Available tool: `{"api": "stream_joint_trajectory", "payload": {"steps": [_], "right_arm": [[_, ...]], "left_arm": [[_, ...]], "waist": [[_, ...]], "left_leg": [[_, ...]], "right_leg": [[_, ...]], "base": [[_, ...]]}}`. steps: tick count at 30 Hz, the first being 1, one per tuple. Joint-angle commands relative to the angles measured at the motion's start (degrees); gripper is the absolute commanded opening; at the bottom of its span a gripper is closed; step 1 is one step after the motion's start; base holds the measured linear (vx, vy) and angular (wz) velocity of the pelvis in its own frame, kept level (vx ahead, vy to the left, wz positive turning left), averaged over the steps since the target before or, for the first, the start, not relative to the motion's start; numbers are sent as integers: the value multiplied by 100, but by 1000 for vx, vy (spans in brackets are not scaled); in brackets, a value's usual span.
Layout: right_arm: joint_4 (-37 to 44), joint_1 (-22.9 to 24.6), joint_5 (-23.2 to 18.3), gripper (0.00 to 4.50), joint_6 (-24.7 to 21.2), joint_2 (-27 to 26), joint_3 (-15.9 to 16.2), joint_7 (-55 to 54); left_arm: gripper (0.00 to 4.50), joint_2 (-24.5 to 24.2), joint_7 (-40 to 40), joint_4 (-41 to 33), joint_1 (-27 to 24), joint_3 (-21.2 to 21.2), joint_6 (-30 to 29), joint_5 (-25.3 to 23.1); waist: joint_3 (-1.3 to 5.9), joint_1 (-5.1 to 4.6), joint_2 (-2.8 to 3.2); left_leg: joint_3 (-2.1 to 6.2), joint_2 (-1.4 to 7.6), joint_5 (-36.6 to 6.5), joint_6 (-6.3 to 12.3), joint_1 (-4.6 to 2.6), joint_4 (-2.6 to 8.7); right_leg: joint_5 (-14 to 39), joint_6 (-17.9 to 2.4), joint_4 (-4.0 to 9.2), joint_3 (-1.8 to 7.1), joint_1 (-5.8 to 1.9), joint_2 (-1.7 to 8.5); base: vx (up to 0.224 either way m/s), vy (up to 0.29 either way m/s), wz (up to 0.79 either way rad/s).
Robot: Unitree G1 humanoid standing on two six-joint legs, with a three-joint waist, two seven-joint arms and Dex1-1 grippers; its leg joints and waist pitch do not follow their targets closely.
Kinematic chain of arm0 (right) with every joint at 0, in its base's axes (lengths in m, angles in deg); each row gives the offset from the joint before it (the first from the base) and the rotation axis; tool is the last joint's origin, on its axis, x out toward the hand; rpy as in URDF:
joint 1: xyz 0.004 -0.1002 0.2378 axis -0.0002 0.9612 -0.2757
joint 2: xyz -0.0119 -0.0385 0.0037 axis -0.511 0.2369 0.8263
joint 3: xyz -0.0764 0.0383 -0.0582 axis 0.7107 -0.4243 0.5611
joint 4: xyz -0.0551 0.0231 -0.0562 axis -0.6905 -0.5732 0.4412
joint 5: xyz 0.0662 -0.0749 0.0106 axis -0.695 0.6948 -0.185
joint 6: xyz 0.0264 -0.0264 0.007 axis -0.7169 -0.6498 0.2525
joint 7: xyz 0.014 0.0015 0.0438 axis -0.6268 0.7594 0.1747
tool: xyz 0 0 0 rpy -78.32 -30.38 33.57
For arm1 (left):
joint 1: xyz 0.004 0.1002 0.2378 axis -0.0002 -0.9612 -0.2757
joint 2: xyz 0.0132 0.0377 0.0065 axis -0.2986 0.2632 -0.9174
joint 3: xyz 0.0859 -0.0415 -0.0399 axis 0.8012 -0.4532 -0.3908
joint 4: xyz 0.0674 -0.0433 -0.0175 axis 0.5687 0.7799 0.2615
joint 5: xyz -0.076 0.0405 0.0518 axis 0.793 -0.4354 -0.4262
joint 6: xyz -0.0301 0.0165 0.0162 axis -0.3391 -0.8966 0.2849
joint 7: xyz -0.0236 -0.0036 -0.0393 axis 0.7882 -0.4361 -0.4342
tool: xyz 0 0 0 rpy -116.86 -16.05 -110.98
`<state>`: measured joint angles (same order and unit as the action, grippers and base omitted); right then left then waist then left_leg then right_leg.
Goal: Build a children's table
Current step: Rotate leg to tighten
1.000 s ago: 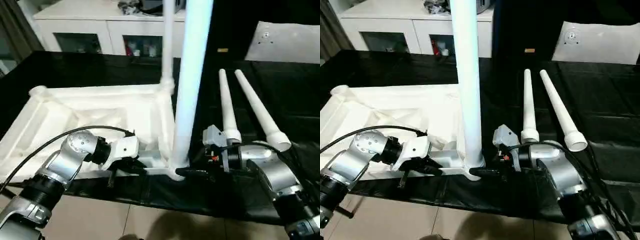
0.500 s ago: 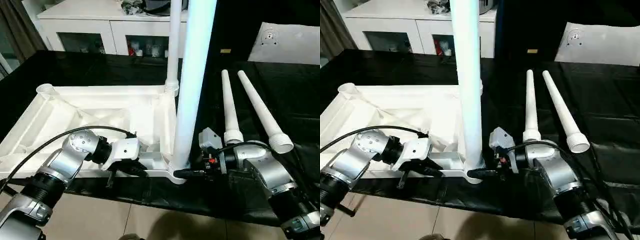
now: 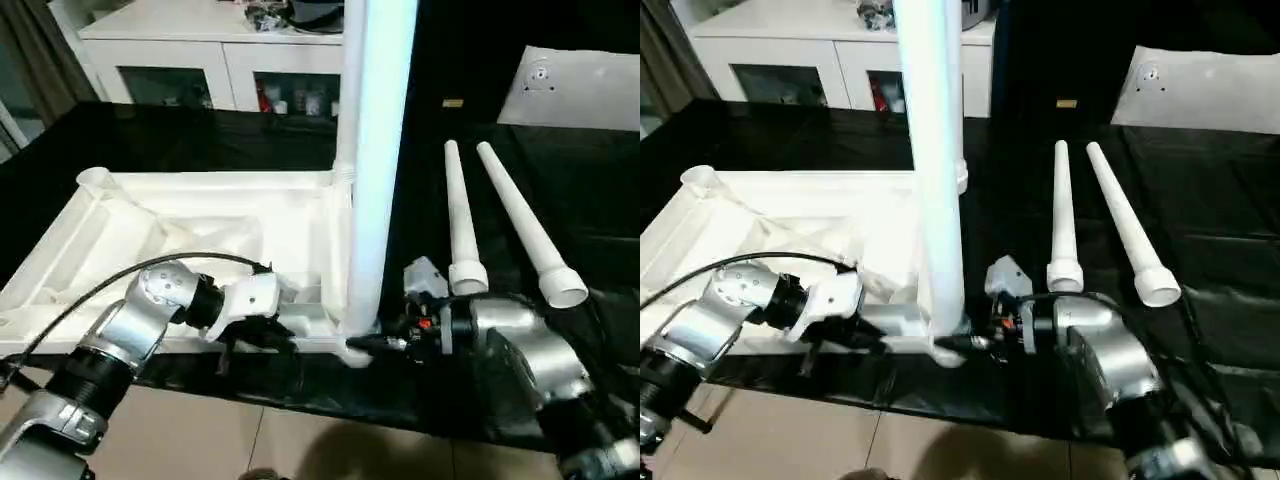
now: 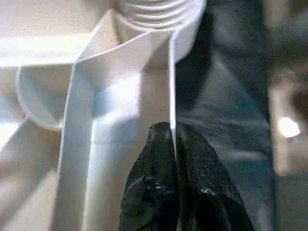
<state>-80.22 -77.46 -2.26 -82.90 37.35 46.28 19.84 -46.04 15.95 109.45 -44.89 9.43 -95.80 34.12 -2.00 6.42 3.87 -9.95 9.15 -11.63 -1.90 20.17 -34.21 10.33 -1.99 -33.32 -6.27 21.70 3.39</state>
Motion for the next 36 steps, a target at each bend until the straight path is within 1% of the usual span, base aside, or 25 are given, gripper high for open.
{"api": "stream_joint_trajectory", "payload": {"steps": [1, 2, 3, 4, 5, 7, 8, 10, 11, 12, 13, 14, 15, 16, 20, 22, 24, 27, 28, 29, 30, 32, 34, 35, 36], "right_arm": [[194, -35, -36, 266, -66, -472, 60, -741], [173, -35, 27, 266, -42, -550, 54, -917], [109, -57, 92, 266, -71, -705, 3, -1238], [39, -98, 141, 266, -150, -868, -71, -1561], [-99, -197, 205, 266, -216, -1121, -177, -2035], [-311, -399, 314, 265, -391, -1615, -394, -2900], [-361, -455, 341, 265, -440, -1723, -435, -3092], [-511, -615, 544, 265, -498, -1913, -397, -3536], [-667, -766, 668, 265, -570, -2128, -419, -3994], [-686, -785, 667, 265, -538, -2158, -402, -3985], [-685, -791, 715, 321, -434, -2184, -336, -3954], [-655, -766, 759, 335, -332, -2172, -288, -3916], [-635, -748, 792, 335, -272, -2174, -261, -3905], [-591, -704, 823, 348, -228, -2177, -248, -3871], [-443, -549, 893, 382, -62, -2015, -282, -3762], [-359, -491, 876, 393, 36, -1877, -302, -3656], [-320, -468, 861, 411, 66, -1821, -315, -3603], [-71, -314, 775, 429, 252, -1422, -371, -3118], [76, -218, 700, 438, 339, -1165, -398, -2716], [81, -215, 697, 446, 341, -1155, -398, -2701], [123, -192, 668, 446, 352, -1068, -400, -2561], [219, -141, 580, 446, 393, -769, -348, -2133], [226, -137, 572, 446, 454, -498, -288, -1806], [220, -142, 550, 446, 481, -368, -271, -1609], [216, -147, 538, 446, 486, -333, -267, -1550]], "left_arm": [[0, 539, 926, 109, -6, -91, -638, 22], [0, 627, 1068, 106, 8, -160, -747, 55], [0, 774, 1322, 86, 29, -274, -962, 99], [0, 912, 1561, 70, 53, -383, -1147, 135], [0, 1145, 1971, 57, 100, -568, -1427, 192], [0, 1577, 2756, 3, 179, -908, -1895, 198], [0, 1668, 2946, -10, 197, -974, -1981, 170], [0, 1905, 3469, -20, 247, -1132, -2131, 68], [0, 2123, 3885, -105, 259, -1281, -2290, 6], [0, 2161, 3940, -148, 250, -1299, -2330, -5], [0, 2209, 3998, -260, 215, -1294, -2419, -41], [0, 2208, 3983, -335, 185, -1252, -2442, -80], [0, 2200, 3968, -388, 162, -1224, -2457, -106], [0, 2179, 3932, -455, 128, -1180, -2463, -144], [0, 1891, 3578, -541, -19, -955, -2278, -205], [0, 1730, 3425, -555, -51, -914, -2235, -196], [0, 1661, 3359, -568, -63, -900, -2233, -183], [0, 1226, 2703, -621, -156, -763, -1910, -126], [0, 951, 2256, -643, -224, -636, -1641, -106], [0, 940, 2239, -644, -226, -631, -1631, -105], [0, 848, 2087, -643, -246, -582, -1536, -100], [0, 578, 1620, -640, -293, -467, -1271, -20], [0, 384, 1242, -630, -307, -380, -1032, 27], [0, 296, 1086, -602, -299, -336, -919, 20], [0, 273, 1044, -585, -294, -323, -886, 20]], "waist": [[211, -93, -76], [203, -111, -32], [199, -173, -64], [206, -193, -43], [203, -261, -31], [204, -420, -29], [207, -440, -32], [216, -509, -38], [229, -520, -48], [236, -529, -47], [277, -485, -62], [297, -466, -62], [317, -435, -66], [332, -431, -66], [394, -439, -59], [438, -427, -38], [418, -400, -23], [366, -367, -26], [342, -344, -10], [342, -344, -10], [325, -338, -7], [310, -317, 25], [317, -285, 14], [299, -281, 7], [280, -255, 23]], "left_leg": [[167, 441, -1543, 110, -119, 437], [179, 418, -1665, 59, -142, 428], [200, 408, -1834, 8, -155, 439], [222, 403, -1881, 2, -149, 445], [247, 419, -1961, -13, -116, 472], [275, 413, -2179, -80, -103, 467], [283, 400, -2183, -66, -104, 461], [277, 378, -2069, 17, -56, 457], [260, 368, -1918, 75, -46, 443], [251, 367, -1809, 101, -37, 438], [227, 369, -1388, 246, 17, 421], [221, 384, -1218, 298, 34, 416], [202, 388, -894, 409, 62, 393], [203, 394, -642, 511, 100, 382], [209, 369, 51, 856, 194, 294], [198, 389, 364, 1094, 167, 234], [199, 431, 415, 1184, 155, 226], [191, 439, 19, 1061, 157, 257], [193, 452, -339, 893, 135, 288], [193, 452, -339, 893, 135, 288], [195, 464, -576, 734, 111, 313], [201, 463, -754, 604, 106, 332], [202, 474, -832, 491, 80, 344], [194, 464, -888, 475, 78, 352], [183, 468, -1088, 420, 31, 359]], "right_leg": [[2988, -596, 570, 371, -147, 644], [3189, -538, 592, 347, -134, 637], [3444, -393, 647, 319, -145, 638], [3447, -360, 649, 305, -155, 640], [3357, -341, 642, 295, -171, 633], [3229, -417, 632, 279, -160, 636], [3228, -421, 645, 276, -164, 643], [3083, -448, 632, 291, -181, 638], [2965, -481, 617, 313, -185, 640], [2873, -525, 612, 330, -180, 644], [2429, -601, 565, 360, -219, 651], [2204, -633, 535, 373, -226, 649], [1757, -722, 477, 382, -233, 636], [1370, -828, 417, 378, -251, 629], [318, -962, 286, 349, -314, 625], [-227, -1075, 215, 342, -260, 609], [-282, -1163, 191, 338, -224, 604], [293, -1070, 257, 324, -225, 604], [757, -933, 312, 335, -227, 610], [757, -933, 312, 335, -227, 610], [1020, -874, 340, 341, -207, 600], [1240, -806, 360, 348, -210, 603], [1334, -763, 365, 367, -199, 604], [1384, -778, 375, 366, -187, 596], [1591, -789, 406, 368, -159, 590]], "base": [[0, 0, 0], [0, 0, 0], [0, 0, 0], [0, 0, 0], [0, 0, 0], [0, 0, 0], [0, 0, 0], [0, 0, 0], [0, 0, 0], [0, 0, 0], [0, 0, 0], [0, 0, 0], [0, 0, 0], [0, 0, 0], [25, -14, -2], [0, 0, 0], [0, 0, 0], [0, 0, 0], [0, 0, 0], [0, 0, 0], [0, 0, 0], [0, 0, 0], [0, 0, 0], [0, 0, 0], [0, 0, 0]]}}
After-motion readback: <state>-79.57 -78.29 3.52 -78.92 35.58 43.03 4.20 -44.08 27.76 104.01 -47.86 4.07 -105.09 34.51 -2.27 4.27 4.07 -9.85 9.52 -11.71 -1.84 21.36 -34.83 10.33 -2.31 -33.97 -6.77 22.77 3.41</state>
